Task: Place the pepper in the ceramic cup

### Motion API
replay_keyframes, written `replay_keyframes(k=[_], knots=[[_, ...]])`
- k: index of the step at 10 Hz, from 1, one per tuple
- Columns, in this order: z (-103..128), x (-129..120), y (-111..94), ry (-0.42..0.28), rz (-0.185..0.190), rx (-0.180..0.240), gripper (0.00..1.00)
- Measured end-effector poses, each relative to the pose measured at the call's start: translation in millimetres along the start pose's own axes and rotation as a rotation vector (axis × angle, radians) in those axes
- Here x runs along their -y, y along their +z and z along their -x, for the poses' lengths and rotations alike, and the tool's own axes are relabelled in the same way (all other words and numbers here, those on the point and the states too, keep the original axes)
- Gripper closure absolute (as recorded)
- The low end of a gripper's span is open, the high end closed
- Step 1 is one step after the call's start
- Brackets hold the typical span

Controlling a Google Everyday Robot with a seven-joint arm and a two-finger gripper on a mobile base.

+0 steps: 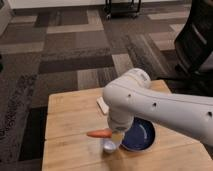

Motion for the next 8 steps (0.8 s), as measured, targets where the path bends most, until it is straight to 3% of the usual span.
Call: replay_keyframes(k=[4, 8], knots=[[11.6, -4.1, 13.7, -0.026, 0.033, 0.056, 0.8], [8.4, -8.0, 17.4, -0.027, 0.053, 0.06, 0.8]])
